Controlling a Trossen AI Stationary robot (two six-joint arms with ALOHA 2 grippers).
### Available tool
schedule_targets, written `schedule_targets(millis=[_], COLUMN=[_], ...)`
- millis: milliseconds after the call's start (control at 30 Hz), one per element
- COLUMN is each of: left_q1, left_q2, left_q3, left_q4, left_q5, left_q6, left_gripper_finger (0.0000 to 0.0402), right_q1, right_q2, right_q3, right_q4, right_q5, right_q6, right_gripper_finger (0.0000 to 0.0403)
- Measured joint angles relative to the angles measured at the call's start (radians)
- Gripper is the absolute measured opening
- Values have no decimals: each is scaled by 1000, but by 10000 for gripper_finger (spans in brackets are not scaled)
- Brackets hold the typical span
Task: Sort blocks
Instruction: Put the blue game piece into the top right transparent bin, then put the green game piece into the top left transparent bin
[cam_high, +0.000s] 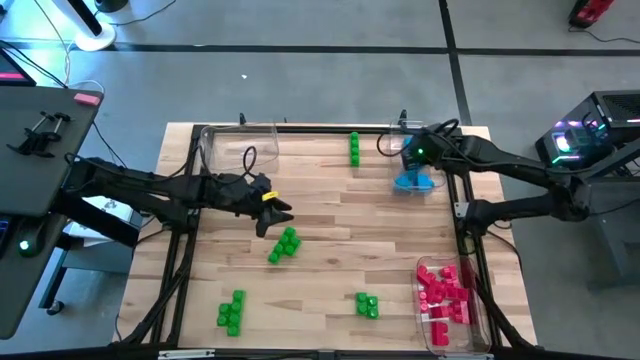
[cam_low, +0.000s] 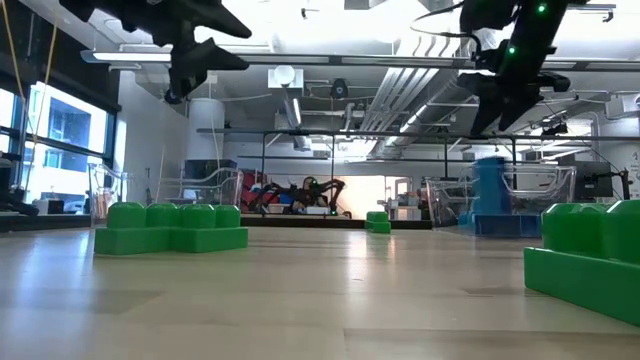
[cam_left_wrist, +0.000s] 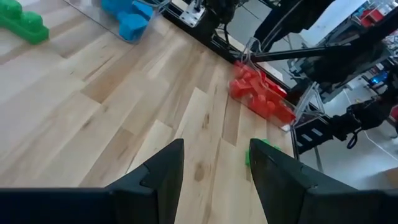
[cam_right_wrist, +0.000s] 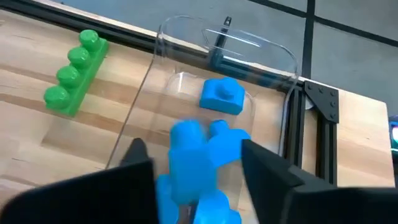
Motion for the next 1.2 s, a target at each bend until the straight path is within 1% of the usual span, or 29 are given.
schedule_targets(millis=[133,233,333,400,467,533,633,700,900,1067,1133,1200], left_q1=[0,0,1,5,10,11,11,10,3,-25,-45,-65], left_q2=[-5,-30,-59,-78,-90,-93,-93,-93,-93,-92,-93,-93], left_q3=[0,0,0,0,0,0,0,0,0,0,0,0], left_q4=[3,3,-3,1,5,4,7,6,7,39,53,55], left_q5=[5,8,-1,-16,-40,-64,-77,-77,-77,-73,-63,-61], left_q6=[-12,-6,0,2,2,2,2,-1,-56,-110,-121,-122], left_gripper_finger=[168,168,168,168,168,168,168,168,168,168,168,168], right_q1=[-7,-7,-7,-7,-7,-3,11,21,-5,-41,-59,-80], right_q2=[-7,-11,-7,23,90,185,349,461,746,917,967,1008], right_q3=[5,41,72,89,114,142,198,251,441,599,644,669], right_q4=[6,37,150,217,237,244,300,310,289,200,176,164], right_q5=[-3,-29,-114,-158,-181,-202,-259,-278,-257,-200,-209,-242], right_q6=[-27,-62,-94,-62,-15,18,27,20,38,43,47,57], right_gripper_finger=[195,233,250,252,251,249,247,247,247,247,247,247])
